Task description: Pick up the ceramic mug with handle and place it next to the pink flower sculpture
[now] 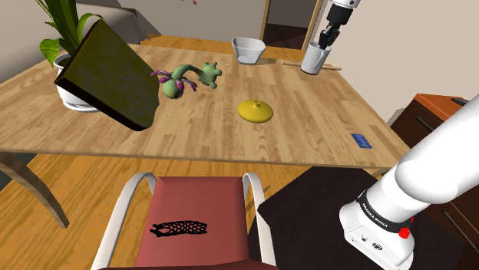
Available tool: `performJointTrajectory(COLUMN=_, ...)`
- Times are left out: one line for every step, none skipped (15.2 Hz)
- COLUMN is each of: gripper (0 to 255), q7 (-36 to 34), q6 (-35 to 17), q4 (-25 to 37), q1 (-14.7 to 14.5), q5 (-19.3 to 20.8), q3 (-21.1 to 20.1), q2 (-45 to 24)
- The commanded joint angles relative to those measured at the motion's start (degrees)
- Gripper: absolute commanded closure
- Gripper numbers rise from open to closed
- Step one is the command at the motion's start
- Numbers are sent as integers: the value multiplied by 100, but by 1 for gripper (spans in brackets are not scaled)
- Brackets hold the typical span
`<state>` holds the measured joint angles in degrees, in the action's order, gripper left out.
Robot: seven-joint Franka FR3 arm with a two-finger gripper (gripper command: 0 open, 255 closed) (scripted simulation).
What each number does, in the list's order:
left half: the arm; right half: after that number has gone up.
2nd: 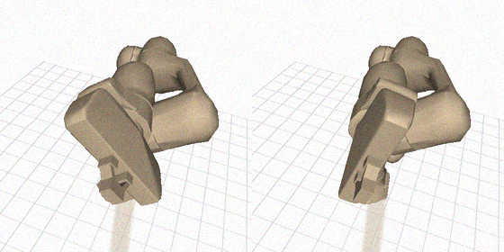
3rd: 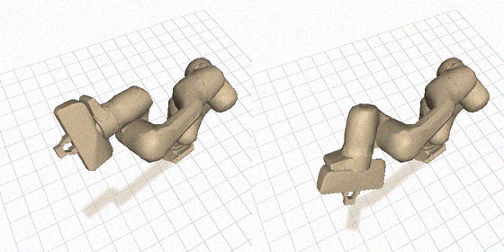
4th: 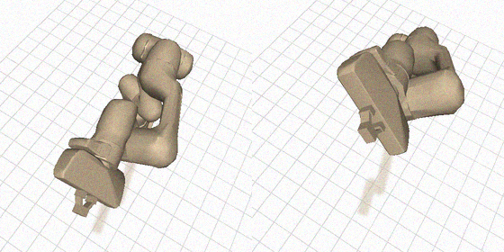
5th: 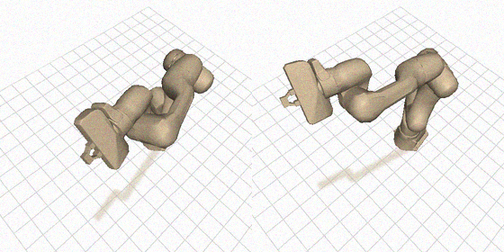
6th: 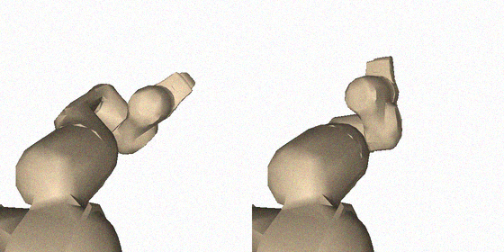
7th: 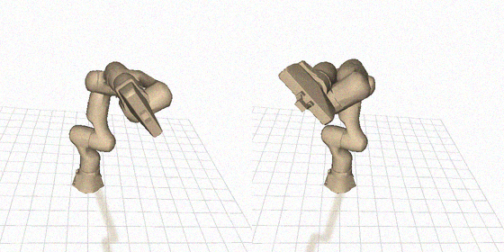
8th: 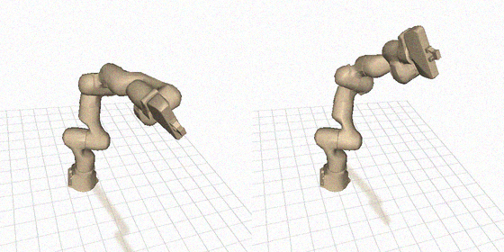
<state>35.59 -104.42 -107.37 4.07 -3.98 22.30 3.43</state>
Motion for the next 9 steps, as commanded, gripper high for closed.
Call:
performJointTrajectory(gripper=255, q7=-20, q6=167, q4=160, q1=-3, q5=5, q3=-4, q2=8)
performJointTrajectory(gripper=255, q7=-26, q6=244, q4=237, q1=-3, q5=7, q3=-4, q2=8)
performJointTrajectory(gripper=255, q7=-31, q6=321, q4=315, q1=-3, q5=7, q3=-4, q2=7)
performJointTrajectory(gripper=255, q7=-36, q6=383, q4=379, q1=-3, q5=7, q3=-4, q2=5)
performJointTrajectory(gripper=255, q7=-187, q6=354, q4=281, q1=-69, q5=35, q3=-84, q2=92)
performJointTrajectory(gripper=255, q7=-337, q6=327, q4=190, q1=-134, q5=59, q3=-164, q2=172)
performJointTrajectory(gripper=255, q7=-486, q6=302, q4=106, q1=-197, q5=79, q3=-245, q2=246)
performJointTrajectory(gripper=255, q7=-634, q6=278, q4=29, q1=-260, q5=95, q3=-327, q2=313)
performJointTrajectory(gripper=255, q7=-781, q6=255, q4=-41, q1=-320, q5=107, q3=-410, q2=374)
